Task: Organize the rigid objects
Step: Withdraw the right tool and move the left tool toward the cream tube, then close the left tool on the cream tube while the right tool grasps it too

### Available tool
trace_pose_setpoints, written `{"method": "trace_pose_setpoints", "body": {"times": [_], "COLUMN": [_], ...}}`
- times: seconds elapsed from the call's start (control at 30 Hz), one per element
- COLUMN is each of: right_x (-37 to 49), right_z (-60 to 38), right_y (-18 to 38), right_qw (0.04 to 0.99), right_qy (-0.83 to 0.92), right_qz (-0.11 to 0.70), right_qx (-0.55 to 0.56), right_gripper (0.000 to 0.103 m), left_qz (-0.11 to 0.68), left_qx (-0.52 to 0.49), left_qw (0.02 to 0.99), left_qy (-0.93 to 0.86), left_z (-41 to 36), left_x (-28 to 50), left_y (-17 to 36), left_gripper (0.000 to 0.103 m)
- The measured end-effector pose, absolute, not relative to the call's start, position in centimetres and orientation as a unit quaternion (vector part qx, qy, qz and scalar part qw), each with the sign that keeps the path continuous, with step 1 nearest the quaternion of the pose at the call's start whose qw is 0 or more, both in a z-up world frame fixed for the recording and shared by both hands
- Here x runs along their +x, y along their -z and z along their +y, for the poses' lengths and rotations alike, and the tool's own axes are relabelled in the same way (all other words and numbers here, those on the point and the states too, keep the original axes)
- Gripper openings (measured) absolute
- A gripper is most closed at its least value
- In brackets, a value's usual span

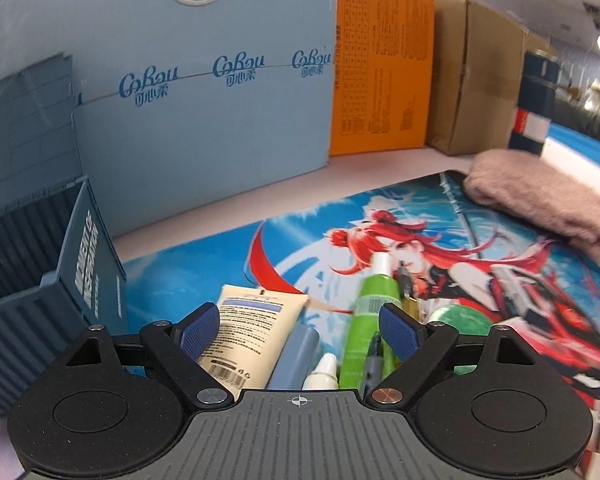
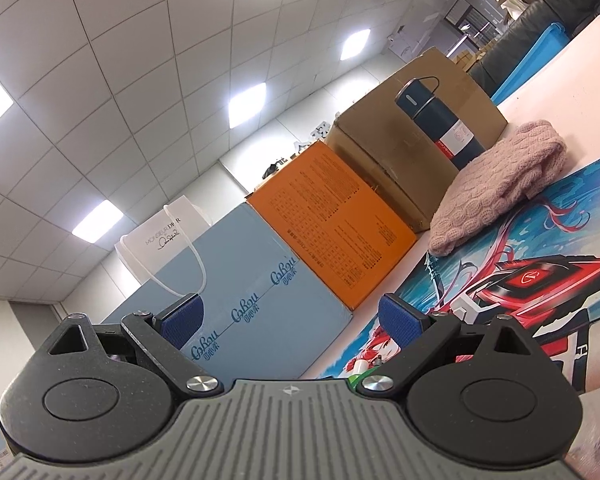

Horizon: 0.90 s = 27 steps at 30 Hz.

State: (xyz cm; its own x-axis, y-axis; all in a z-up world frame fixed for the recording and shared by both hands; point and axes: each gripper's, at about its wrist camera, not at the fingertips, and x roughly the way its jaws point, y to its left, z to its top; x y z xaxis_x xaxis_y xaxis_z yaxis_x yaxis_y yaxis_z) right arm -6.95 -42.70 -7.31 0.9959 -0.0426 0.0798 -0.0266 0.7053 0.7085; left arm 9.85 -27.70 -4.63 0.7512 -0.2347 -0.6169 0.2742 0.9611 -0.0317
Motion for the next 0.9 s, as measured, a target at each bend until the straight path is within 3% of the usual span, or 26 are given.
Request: {"method": "trace_pose_setpoints", "body": {"times": [0.2,0.37,0.4,0.43,0.5,0.57,0.9], "right_x": [-6.9,-6.9,-6.9,-6.9,-6.8,-6.7,-6.1], "right_z": [-42.8,-42.7,-42.7,-42.6,-42.6,-42.5,-42.0], "right_y": [7.4,7.4,7.4,7.4,7.3,7.3,7.3], "right_qw": [0.922,0.922,0.922,0.922,0.923,0.923,0.928], "right_qy": [0.004,0.002,0.002,0.003,0.003,0.003,-0.007], "right_qz": [-0.044,-0.043,-0.043,-0.042,-0.041,-0.039,-0.020], "right_qx": [0.386,0.386,0.385,0.384,0.383,0.382,0.372], "right_gripper": [0.095,0.095,0.095,0.095,0.095,0.095,0.095], "left_qz": [0.333,0.316,0.309,0.311,0.318,0.309,0.339], "left_qx": [-0.030,-0.063,-0.056,-0.046,-0.046,-0.039,0.001], "left_qw": [0.925,0.934,0.937,0.938,0.933,0.935,0.907], "left_qy": [0.181,0.157,0.150,0.146,0.160,0.169,0.251], "left_z": [-24.7,-21.2,-20.8,-20.6,-20.1,-20.1,-18.3], "left_x": [8.2,7.0,6.9,7.0,7.1,6.8,6.3], "left_y": [4.2,4.4,4.6,4.8,5.4,5.2,5.1], "left_gripper": [0.088,0.078,0.074,0.061,0.057,0.046,0.041]}}
